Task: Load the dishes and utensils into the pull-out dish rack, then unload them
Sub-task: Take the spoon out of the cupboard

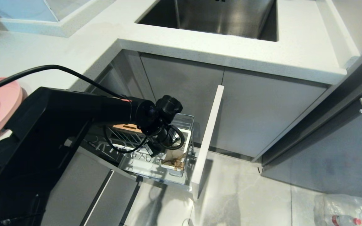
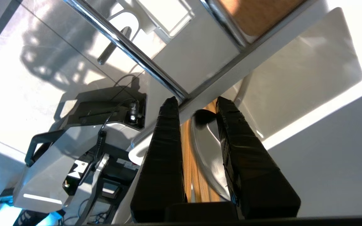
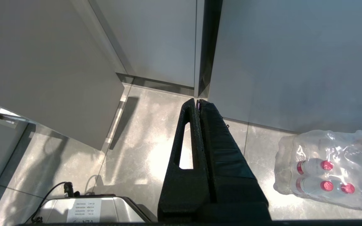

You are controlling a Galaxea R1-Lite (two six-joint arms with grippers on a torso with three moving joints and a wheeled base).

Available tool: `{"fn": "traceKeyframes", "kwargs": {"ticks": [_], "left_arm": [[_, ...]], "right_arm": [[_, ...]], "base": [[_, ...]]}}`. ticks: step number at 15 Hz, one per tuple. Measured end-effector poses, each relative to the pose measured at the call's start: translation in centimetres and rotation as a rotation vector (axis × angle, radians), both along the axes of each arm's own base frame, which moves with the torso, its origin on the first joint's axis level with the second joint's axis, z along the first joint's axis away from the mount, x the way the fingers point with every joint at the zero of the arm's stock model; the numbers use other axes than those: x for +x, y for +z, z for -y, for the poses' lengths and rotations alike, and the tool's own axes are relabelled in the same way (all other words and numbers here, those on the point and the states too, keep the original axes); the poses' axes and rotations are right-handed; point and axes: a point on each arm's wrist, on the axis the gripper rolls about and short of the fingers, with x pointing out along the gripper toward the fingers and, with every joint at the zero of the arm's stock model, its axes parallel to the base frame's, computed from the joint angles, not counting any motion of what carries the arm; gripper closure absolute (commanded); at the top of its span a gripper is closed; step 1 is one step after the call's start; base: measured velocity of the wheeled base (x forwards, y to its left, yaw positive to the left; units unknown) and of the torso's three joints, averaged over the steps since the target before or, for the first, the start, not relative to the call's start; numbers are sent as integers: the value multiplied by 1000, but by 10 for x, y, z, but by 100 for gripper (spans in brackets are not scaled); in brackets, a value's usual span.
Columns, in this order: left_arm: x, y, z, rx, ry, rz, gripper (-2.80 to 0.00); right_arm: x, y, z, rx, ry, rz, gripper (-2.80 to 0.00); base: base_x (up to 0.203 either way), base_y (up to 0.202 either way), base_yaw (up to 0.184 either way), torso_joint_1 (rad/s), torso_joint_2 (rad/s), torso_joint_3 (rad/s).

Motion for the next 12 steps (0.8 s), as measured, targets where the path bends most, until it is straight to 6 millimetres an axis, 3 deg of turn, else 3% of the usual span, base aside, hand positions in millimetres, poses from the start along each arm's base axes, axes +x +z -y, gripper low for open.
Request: {"fn": "traceKeyframes", "kwargs": {"ticks": [12], "left_arm": [[-20, 30, 1, 11, -5, 43, 0]], "right_arm": [[0, 0, 0, 0, 0, 0, 0]], "base": [[0, 0, 0, 0, 0, 0]]}}
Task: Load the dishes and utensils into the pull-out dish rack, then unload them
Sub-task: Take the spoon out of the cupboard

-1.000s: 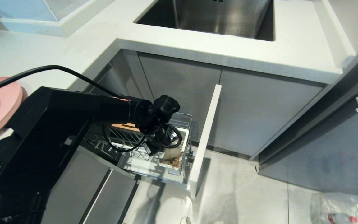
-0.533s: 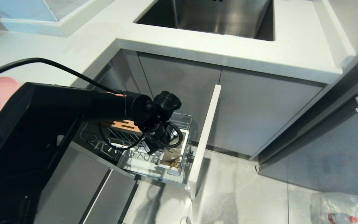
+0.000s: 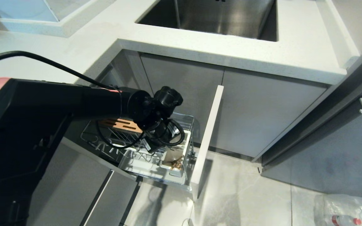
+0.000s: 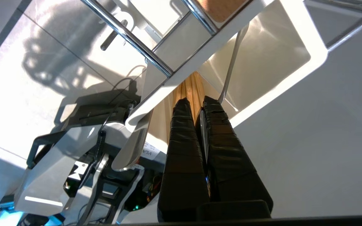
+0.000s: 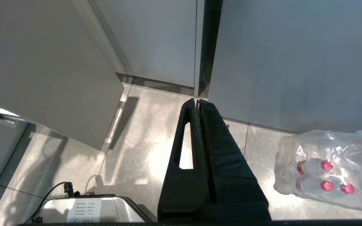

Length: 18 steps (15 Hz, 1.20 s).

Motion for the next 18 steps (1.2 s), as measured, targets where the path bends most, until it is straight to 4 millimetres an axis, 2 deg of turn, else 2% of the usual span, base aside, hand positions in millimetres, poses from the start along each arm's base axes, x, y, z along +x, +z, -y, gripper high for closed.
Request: {"fn": "traceKeyframes", "kwargs": {"ticks": [8, 18], "left_arm": [[-13, 28, -6, -12, 12, 68, 0], [-52, 70, -16, 24, 1, 93, 0]], "right_arm": [[0, 0, 0, 0, 0, 0, 0], [0, 0, 0, 0, 0, 0, 0]], "base": [[0, 0, 0, 0, 0, 0], [0, 0, 0, 0, 0, 0]]}}
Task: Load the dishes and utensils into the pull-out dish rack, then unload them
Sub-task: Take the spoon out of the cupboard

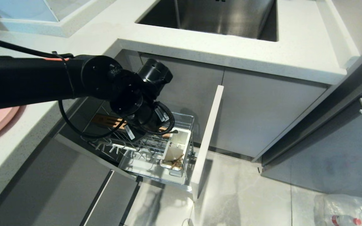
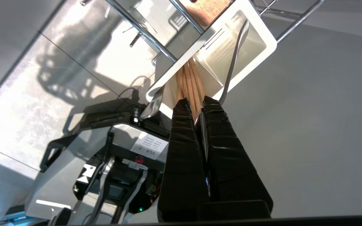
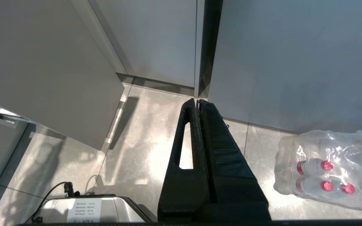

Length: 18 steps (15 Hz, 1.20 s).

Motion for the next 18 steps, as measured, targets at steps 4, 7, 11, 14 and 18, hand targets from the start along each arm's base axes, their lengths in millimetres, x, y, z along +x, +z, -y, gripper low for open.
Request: {"fn": "traceKeyframes", "kwargs": {"ticks": [4, 7, 11, 14, 18], "left_arm": [[-18, 21, -6, -10, -2, 48, 0], [-36, 41, -13, -11, 1, 92, 0], [-64, 68, -22, -5, 12, 168, 0], [-88, 87, -31, 3, 12, 209, 0], [-118, 115, -48, -23, 23, 293, 0]], "right_arm": [[0, 0, 0, 0, 0, 0, 0], [0, 0, 0, 0, 0, 0, 0], [0, 0, 0, 0, 0, 0, 0], [0, 0, 0, 0, 0, 0, 0], [0, 0, 0, 0, 0, 0, 0]], "base": [[0, 0, 0, 0, 0, 0], [0, 0, 0, 0, 0, 0], [0, 0, 0, 0, 0, 0], [0, 0, 0, 0, 0, 0], [0, 0, 0, 0, 0, 0]]}}
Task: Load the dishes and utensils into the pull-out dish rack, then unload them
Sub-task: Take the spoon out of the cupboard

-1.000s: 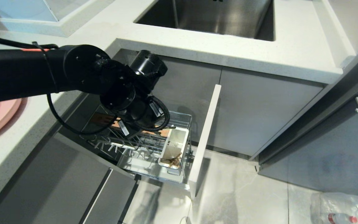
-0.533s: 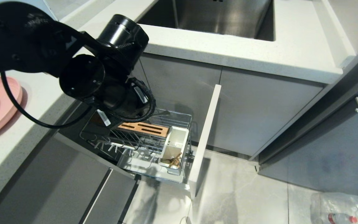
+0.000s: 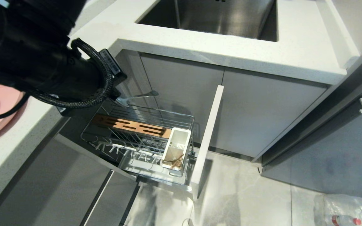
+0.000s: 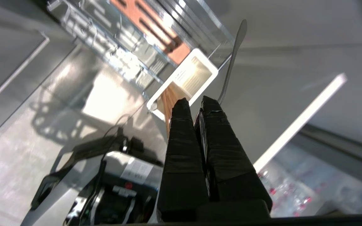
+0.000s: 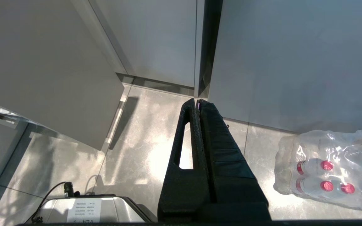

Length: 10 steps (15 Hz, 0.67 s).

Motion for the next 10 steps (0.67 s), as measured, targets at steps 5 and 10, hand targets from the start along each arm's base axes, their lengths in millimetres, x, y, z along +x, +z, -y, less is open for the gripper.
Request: {"fn": "traceKeyframes", "kwargs": {"ticks": [5, 10], "left_arm": [[-30, 30, -29, -11, 81, 153, 0], [-48, 46, -64, -19, 214, 237, 0]], "right_arm": [[0, 0, 0, 0, 0, 0, 0], [0, 0, 0, 0, 0, 0, 0]], "base": [[0, 0, 0, 0, 0, 0], [0, 0, 0, 0, 0, 0]]}}
